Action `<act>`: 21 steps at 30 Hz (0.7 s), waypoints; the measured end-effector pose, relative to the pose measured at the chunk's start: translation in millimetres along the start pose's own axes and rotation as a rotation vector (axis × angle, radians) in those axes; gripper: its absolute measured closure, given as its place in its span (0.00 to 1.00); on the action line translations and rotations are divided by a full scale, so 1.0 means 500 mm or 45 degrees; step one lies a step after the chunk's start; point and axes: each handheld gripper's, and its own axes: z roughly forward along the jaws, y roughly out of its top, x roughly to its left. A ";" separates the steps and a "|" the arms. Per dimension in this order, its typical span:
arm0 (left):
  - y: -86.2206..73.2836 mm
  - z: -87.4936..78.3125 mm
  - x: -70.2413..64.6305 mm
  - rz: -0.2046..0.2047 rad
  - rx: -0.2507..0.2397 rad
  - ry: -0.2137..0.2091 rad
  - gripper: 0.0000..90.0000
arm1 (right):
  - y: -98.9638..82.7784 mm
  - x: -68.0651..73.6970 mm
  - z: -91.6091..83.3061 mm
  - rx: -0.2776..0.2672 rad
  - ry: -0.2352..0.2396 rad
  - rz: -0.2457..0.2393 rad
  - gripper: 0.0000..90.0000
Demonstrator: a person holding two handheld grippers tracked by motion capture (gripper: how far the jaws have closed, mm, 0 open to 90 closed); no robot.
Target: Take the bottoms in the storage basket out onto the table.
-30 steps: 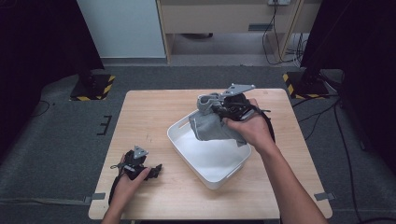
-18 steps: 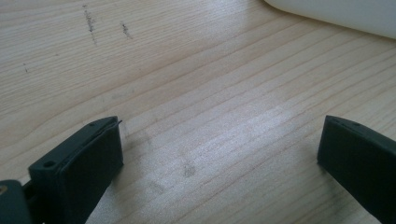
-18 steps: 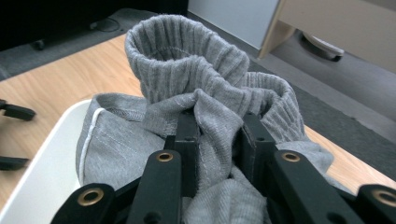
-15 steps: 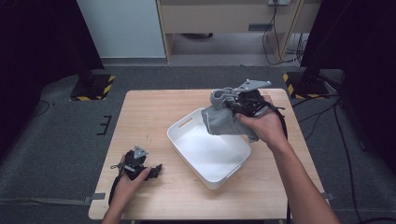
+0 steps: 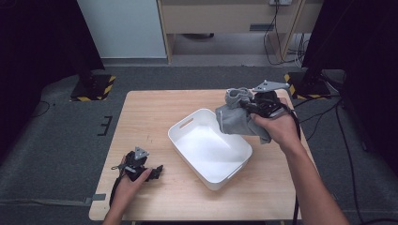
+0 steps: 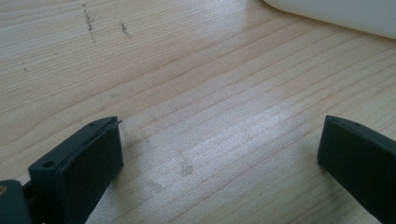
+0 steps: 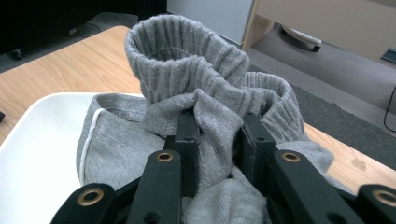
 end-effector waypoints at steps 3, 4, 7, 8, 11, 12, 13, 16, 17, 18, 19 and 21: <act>0.000 0.000 0.000 0.000 0.000 0.000 0.00 | -0.001 -0.004 -0.001 -0.001 0.001 0.002 0.81; 0.000 0.000 0.000 0.000 0.000 0.000 0.00 | -0.001 -0.005 -0.001 -0.003 0.001 0.007 0.81; 0.000 0.000 0.000 0.000 0.000 0.000 0.00 | -0.003 -0.009 -0.002 -0.004 0.000 0.014 0.81; 0.000 0.000 0.000 0.000 0.000 0.000 0.00 | -0.003 -0.010 -0.001 -0.004 -0.004 0.011 0.81; 0.000 0.000 0.000 0.000 0.000 0.000 0.00 | -0.006 -0.016 0.000 -0.003 -0.011 0.012 0.81; 0.000 0.000 0.000 0.000 0.000 0.000 0.00 | -0.006 -0.017 0.000 -0.005 -0.014 0.016 0.81; 0.000 0.000 0.000 0.000 0.000 0.000 0.00 | -0.007 -0.020 0.000 -0.007 -0.019 0.019 0.81; 0.000 0.000 0.000 0.001 0.000 -0.001 0.00 | -0.009 -0.028 -0.003 -0.011 -0.035 0.025 0.81; 0.000 0.000 0.000 0.001 0.000 -0.001 0.00 | -0.009 -0.028 -0.003 -0.011 -0.035 0.025 0.81; 0.000 0.000 0.000 0.001 0.000 -0.001 0.00 | -0.010 -0.030 -0.004 -0.010 -0.035 0.029 0.81; 0.000 0.000 0.000 0.001 0.000 -0.001 0.00 | -0.012 -0.032 -0.005 -0.006 -0.041 0.035 0.81; 0.000 0.000 0.000 0.001 0.000 -0.001 0.00 | -0.015 -0.037 -0.005 -0.001 -0.050 0.037 0.81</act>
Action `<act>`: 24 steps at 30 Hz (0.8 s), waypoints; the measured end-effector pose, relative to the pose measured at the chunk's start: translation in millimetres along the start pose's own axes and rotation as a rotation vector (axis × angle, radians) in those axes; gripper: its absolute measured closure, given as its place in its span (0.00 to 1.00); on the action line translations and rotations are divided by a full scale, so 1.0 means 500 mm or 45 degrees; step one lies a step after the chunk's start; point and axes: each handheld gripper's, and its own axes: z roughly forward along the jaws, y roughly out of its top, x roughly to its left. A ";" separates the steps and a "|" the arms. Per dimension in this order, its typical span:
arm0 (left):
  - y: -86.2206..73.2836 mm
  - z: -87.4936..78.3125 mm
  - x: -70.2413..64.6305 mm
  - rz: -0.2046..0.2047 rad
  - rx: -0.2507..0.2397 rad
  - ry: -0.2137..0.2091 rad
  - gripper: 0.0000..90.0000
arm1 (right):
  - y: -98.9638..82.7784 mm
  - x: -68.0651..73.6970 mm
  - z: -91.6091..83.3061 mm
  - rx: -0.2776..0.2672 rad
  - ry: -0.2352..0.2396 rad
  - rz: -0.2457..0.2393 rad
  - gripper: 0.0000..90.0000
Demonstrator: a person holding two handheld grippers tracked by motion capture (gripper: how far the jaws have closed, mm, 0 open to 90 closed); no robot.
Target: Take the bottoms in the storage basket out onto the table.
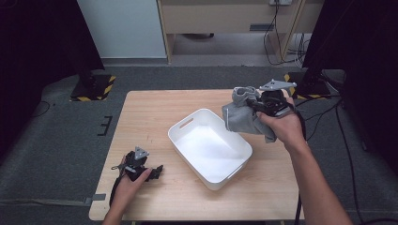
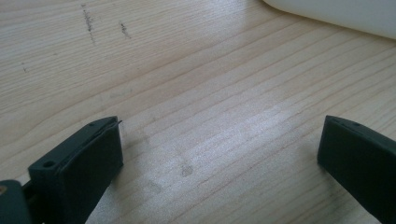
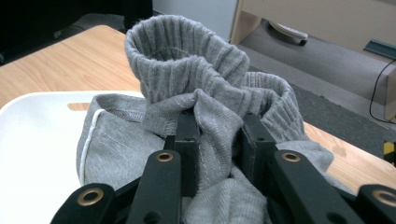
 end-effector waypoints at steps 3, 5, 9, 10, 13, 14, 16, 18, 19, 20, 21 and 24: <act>0.000 0.000 0.000 0.000 0.000 0.000 0.00 | -0.005 -0.006 0.001 0.009 -0.003 0.006 0.81; 0.000 0.000 0.000 0.000 0.000 0.000 0.00 | -0.009 -0.010 0.002 0.014 -0.009 0.012 0.81; 0.000 0.000 0.000 0.000 0.000 0.000 0.00 | -0.012 -0.017 0.001 0.009 -0.026 0.025 0.81; 0.000 0.000 0.000 0.000 0.000 0.000 0.00 | -0.012 -0.020 0.000 0.008 -0.027 0.028 0.81; 0.000 0.000 0.000 0.001 0.000 0.000 0.00 | -0.014 -0.024 -0.001 0.012 -0.033 0.028 0.81; 0.000 0.000 0.000 0.000 0.000 0.000 0.00 | -0.014 -0.025 -0.002 0.011 -0.035 0.028 0.81; 0.000 0.000 0.000 0.001 0.000 0.000 0.00 | -0.015 -0.028 -0.002 0.010 -0.042 0.031 0.81; 0.000 0.000 0.000 0.001 0.000 0.000 0.00 | -0.017 -0.031 -0.002 0.009 -0.052 0.029 0.81; 0.000 0.000 0.000 0.001 0.000 0.000 0.00 | -0.017 -0.033 -0.002 0.012 -0.057 0.034 0.81; 0.000 0.000 0.000 0.001 0.000 0.000 0.00 | -0.019 -0.035 -0.002 0.009 -0.061 0.042 0.81; 0.000 0.000 0.000 0.001 0.000 0.000 0.00 | -0.020 -0.037 -0.002 0.008 -0.065 0.042 0.81; 0.000 0.000 0.000 0.001 0.001 0.000 0.00 | -0.026 -0.043 -0.001 0.011 -0.076 0.054 0.81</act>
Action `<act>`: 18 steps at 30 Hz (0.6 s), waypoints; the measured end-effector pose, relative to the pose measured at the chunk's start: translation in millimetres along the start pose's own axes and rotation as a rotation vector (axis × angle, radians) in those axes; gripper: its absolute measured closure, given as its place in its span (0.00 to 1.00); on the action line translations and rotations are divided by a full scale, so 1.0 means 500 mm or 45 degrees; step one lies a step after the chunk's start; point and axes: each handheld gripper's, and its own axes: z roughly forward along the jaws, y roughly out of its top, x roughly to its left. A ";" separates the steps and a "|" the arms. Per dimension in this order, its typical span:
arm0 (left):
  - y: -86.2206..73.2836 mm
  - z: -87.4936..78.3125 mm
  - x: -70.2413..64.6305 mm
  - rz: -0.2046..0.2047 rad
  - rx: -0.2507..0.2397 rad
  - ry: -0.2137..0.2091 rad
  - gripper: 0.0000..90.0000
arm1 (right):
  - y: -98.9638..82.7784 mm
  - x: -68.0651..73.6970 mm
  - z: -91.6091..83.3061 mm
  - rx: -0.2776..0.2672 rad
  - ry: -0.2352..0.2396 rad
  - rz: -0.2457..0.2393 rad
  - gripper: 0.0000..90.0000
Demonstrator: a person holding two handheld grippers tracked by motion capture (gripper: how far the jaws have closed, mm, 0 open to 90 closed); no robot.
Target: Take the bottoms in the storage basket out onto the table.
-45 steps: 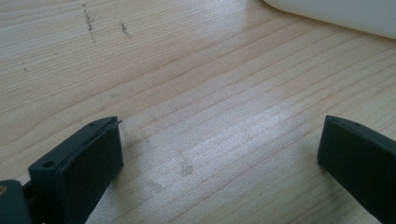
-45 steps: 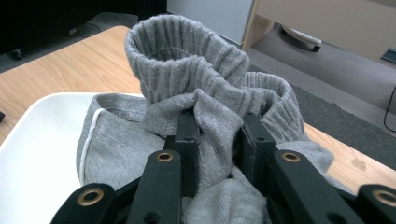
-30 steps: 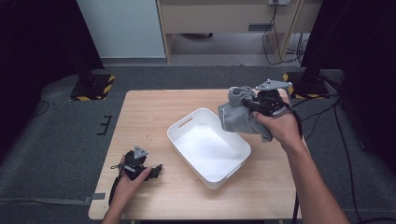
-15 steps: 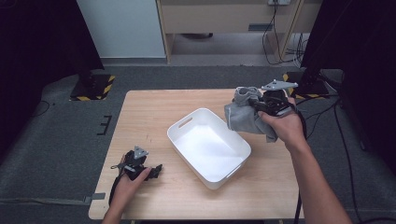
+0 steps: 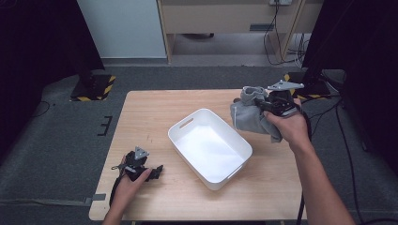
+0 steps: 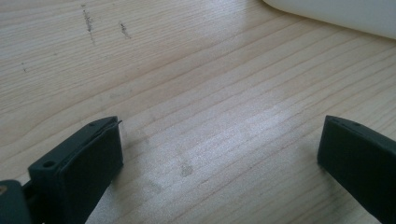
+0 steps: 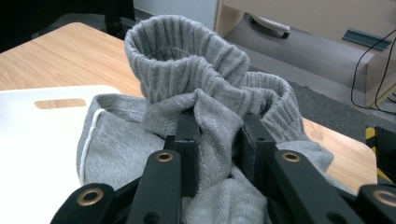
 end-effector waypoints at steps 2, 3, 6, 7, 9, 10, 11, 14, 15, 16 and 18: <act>0.000 0.000 0.000 0.000 0.000 0.000 0.00 | -0.005 -0.005 0.001 0.006 -0.005 0.006 0.81; 0.000 0.000 0.000 0.000 0.000 0.000 0.00 | -0.005 -0.005 0.001 0.006 -0.005 0.006 0.81; 0.000 0.000 0.000 0.000 0.000 0.000 0.00 | -0.013 -0.009 0.001 0.013 -0.011 0.014 0.81; 0.000 0.000 0.000 0.000 0.000 0.000 0.00 | -0.015 -0.011 0.001 0.012 -0.014 0.016 0.81; 0.000 0.000 0.000 0.000 0.000 0.000 0.00 | -0.019 -0.014 0.001 0.011 -0.018 0.018 0.81; 0.000 0.000 0.000 0.000 0.000 0.000 0.00 | -0.024 -0.018 0.001 0.014 -0.021 0.023 0.81; 0.000 0.000 0.000 0.000 0.000 0.000 0.00 | -0.024 -0.018 0.001 0.014 -0.021 0.023 0.81; 0.000 0.000 0.000 0.002 0.000 -0.001 0.00 | -0.034 -0.028 0.001 0.022 -0.036 0.036 0.81; 0.000 0.000 0.000 0.002 0.000 -0.001 0.00 | -0.036 -0.031 0.002 0.020 -0.040 0.036 0.81; 0.000 0.000 0.000 0.002 0.000 -0.001 0.00 | -0.039 -0.035 0.002 0.023 -0.041 0.041 0.81; 0.000 0.000 0.000 0.002 0.000 -0.001 0.00 | -0.046 -0.043 0.003 0.030 -0.048 0.050 0.80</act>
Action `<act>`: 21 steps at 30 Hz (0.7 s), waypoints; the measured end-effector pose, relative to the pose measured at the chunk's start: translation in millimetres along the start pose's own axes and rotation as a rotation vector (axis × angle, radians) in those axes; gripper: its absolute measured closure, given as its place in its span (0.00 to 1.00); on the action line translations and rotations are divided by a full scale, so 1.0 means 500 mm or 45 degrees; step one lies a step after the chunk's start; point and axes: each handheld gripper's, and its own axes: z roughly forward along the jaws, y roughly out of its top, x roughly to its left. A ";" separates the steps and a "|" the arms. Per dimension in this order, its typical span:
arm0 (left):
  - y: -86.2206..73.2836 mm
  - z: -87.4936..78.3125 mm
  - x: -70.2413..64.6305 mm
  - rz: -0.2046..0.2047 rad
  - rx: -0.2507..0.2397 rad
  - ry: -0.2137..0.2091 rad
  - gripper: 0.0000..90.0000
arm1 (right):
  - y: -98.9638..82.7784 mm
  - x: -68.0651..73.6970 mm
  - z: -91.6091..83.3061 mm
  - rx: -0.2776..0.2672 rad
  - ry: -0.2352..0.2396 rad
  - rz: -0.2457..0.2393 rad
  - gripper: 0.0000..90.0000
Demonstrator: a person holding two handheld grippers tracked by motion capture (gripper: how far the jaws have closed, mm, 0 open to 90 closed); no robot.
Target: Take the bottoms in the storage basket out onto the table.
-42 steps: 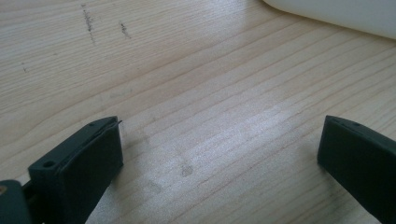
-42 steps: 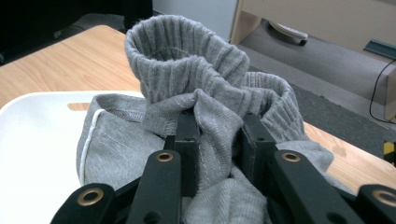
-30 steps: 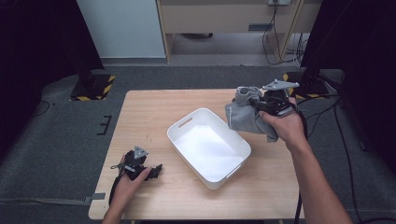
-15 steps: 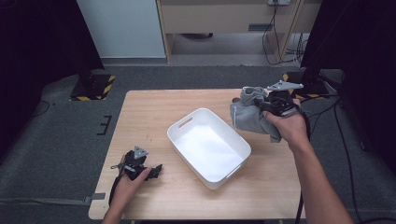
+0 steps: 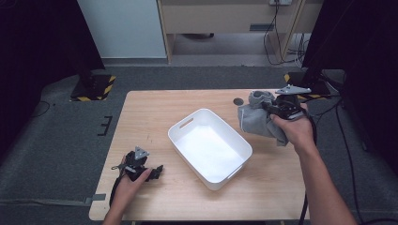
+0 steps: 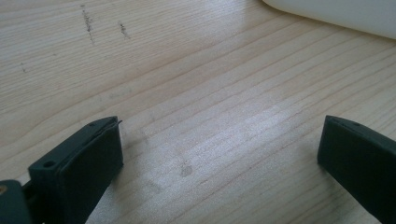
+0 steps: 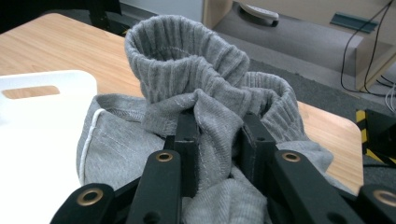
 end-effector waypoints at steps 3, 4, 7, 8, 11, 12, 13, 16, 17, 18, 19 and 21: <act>0.001 0.001 0.000 -0.001 0.000 0.001 0.00 | -0.009 -0.011 0.003 0.004 -0.010 0.023 0.80; 0.001 0.001 0.000 -0.001 0.001 0.001 0.00 | -0.013 -0.015 0.005 0.004 -0.015 0.028 0.80; 0.001 0.001 0.000 0.000 0.002 0.000 0.00 | -0.022 -0.021 0.010 0.007 -0.021 0.045 0.80; 0.001 0.001 0.000 0.000 0.002 0.000 0.00 | -0.027 -0.024 0.013 0.013 -0.023 0.052 0.80; 0.002 0.001 0.000 0.000 0.002 0.000 0.00 | -0.037 -0.030 0.021 0.020 -0.026 0.060 0.80; 0.002 0.001 0.000 0.000 0.002 0.000 0.00 | -0.041 -0.033 0.024 0.022 -0.030 0.066 0.80; 0.002 0.002 0.000 0.000 0.002 0.000 0.00 | -0.046 -0.039 0.029 0.020 -0.036 0.072 0.80; 0.002 0.002 0.000 0.001 0.002 -0.001 0.00 | -0.051 -0.044 0.034 0.025 -0.046 0.077 0.80; 0.002 0.002 0.000 0.002 0.002 -0.001 0.00 | -0.052 -0.046 0.036 0.025 -0.049 0.075 0.80; 0.002 0.002 0.000 0.002 0.002 -0.001 0.00 | -0.054 -0.048 0.038 0.026 -0.049 0.081 0.80; 0.002 0.002 0.000 0.002 0.002 -0.001 0.00 | -0.058 -0.054 0.043 0.023 -0.050 0.091 0.80; 0.002 0.002 0.000 0.002 0.002 -0.001 0.00 | -0.059 -0.055 0.045 0.024 -0.050 0.094 0.80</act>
